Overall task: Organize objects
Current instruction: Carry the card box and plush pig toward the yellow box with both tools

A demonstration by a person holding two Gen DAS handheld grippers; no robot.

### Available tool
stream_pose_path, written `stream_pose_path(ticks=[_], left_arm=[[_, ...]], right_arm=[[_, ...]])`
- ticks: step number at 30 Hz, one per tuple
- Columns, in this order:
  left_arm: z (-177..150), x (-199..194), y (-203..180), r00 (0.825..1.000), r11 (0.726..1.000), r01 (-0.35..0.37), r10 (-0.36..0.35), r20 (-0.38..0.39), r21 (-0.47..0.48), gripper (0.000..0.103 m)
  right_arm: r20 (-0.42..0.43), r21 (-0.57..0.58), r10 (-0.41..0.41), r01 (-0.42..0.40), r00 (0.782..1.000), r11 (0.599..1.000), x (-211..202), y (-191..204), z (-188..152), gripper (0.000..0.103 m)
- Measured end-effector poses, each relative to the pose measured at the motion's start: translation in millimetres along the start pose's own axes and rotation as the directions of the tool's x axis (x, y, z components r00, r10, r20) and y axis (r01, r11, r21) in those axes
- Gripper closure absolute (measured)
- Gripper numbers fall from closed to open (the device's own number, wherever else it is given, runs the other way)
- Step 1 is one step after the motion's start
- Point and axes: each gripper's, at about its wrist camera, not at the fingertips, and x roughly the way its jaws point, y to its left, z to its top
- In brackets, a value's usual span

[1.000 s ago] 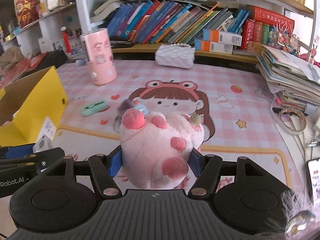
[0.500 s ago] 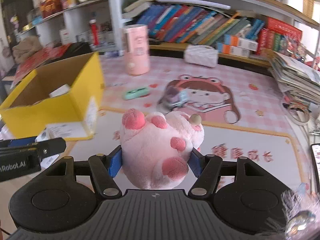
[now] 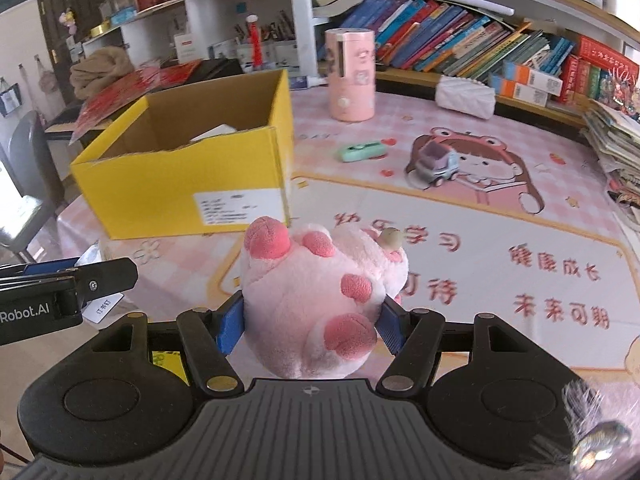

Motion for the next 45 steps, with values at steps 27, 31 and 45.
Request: stream_pose_path(ticks=[27, 31, 45], left_arm=[[-14.7, -52.1, 53.9, 0.996, 0.998, -0.044, 0.047, 0.075, -0.046, 0.045], [-13.0, -53.9, 57.1, 0.996, 0.998, -0.037, 0.041, 0.083, -0.049, 0.045], [7.7, -42.0, 58.9, 0.991, 0.999, -0.037, 0.041, 0.124, -0.039, 0.045]], right_arm=[[0.001, -0.084, 0.095, -0.095, 0.995, 0.992, -21.7, 75.5, -20.8, 0.039], [0.004, -0.102, 0.104, -0.103, 0.995, 0.989, -23.6, 82.5, -19.8, 0.039], [0.066, -0.133, 0.118, -0.109, 0.991, 0.985, -17.8, 84.5, -1.6, 0.039]])
